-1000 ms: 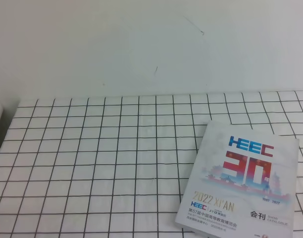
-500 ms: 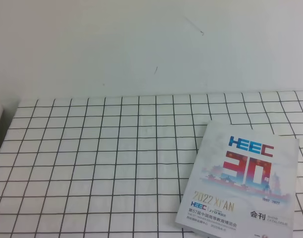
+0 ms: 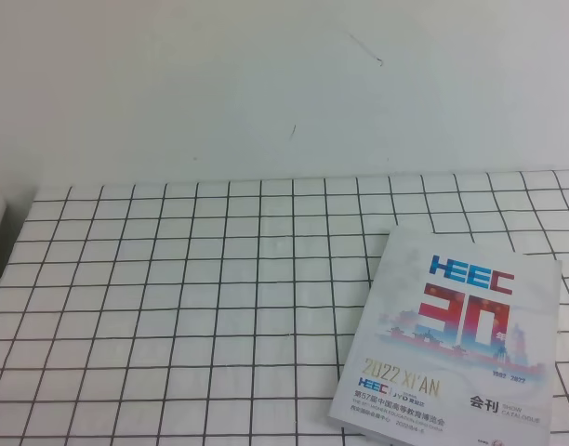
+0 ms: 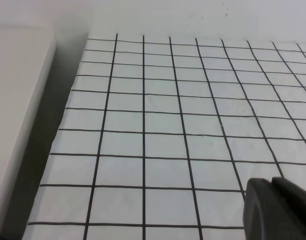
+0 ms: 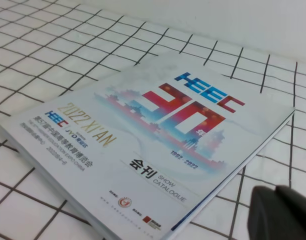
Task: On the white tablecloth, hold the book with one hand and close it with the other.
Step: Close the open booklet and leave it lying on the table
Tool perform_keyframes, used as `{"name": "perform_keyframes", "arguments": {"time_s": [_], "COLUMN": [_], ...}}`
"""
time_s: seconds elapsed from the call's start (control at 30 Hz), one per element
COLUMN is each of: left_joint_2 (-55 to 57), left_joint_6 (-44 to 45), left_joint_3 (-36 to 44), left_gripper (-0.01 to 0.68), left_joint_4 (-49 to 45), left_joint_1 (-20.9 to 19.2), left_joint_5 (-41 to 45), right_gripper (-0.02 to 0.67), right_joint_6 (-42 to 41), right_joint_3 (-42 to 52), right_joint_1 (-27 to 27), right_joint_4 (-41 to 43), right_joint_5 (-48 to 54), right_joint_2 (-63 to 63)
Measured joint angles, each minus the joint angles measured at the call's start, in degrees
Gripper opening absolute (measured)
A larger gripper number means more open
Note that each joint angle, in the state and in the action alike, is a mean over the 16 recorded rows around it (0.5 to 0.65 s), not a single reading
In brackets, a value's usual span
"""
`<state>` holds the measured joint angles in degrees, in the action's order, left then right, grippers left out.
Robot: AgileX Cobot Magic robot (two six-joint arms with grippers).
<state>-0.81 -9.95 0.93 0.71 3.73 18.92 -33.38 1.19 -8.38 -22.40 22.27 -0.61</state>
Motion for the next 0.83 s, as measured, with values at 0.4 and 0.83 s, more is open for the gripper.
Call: {"name": "perform_keyframes", "arguments": {"time_s": [0.4, 0.83], "left_joint_2": [0.00, 0.00], "left_joint_6": [0.09, 0.09], "left_joint_3": [0.00, 0.00], "left_gripper": [-0.003, -0.003], "left_joint_4": [0.05, 0.05], "left_joint_1": [0.00, 0.00], "left_joint_5": [0.00, 0.00], "right_gripper": [-0.003, -0.003], "right_joint_6": [1.30, 1.32], "right_joint_3": [-0.02, -0.02], "right_joint_1": [0.00, 0.00], "right_joint_4": [-0.11, -0.13], "right_joint_5": [0.12, 0.12], "right_joint_2": [0.00, 0.00]}}
